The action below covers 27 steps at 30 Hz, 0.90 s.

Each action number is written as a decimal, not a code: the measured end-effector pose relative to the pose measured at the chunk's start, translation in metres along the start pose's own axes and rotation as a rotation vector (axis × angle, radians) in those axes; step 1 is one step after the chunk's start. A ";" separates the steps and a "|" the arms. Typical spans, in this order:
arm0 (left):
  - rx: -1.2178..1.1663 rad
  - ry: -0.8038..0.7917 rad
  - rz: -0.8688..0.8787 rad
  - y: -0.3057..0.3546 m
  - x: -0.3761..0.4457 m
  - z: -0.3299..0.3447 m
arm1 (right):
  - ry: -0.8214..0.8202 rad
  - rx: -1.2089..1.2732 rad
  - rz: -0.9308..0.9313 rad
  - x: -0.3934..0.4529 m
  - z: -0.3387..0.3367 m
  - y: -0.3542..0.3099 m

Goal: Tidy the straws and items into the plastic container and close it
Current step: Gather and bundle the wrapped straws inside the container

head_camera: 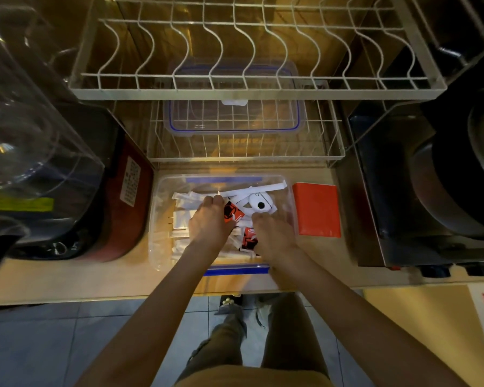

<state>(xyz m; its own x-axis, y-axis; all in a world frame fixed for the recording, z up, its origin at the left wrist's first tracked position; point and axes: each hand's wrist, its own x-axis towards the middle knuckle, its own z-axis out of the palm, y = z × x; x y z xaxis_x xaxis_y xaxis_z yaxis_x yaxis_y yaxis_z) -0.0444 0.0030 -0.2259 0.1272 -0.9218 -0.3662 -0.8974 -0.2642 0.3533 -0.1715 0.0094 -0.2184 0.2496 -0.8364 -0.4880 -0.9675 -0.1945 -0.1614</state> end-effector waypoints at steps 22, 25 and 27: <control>-0.023 -0.118 0.162 -0.028 -0.024 -0.013 | 0.140 0.221 0.166 0.022 -0.009 -0.001; -0.030 -0.093 0.182 -0.030 -0.028 -0.013 | 0.147 0.163 0.198 0.026 -0.005 -0.005; -0.072 -0.059 0.174 -0.034 -0.029 -0.017 | 0.148 0.098 0.206 0.031 0.000 -0.006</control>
<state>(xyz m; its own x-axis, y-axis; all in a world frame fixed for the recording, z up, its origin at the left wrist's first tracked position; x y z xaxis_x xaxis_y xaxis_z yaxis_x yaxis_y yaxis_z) -0.0110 0.0340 -0.2128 -0.0542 -0.9377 -0.3433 -0.8711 -0.1237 0.4753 -0.1582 -0.0160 -0.2325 0.0322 -0.9205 -0.3893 -0.9870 0.0321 -0.1575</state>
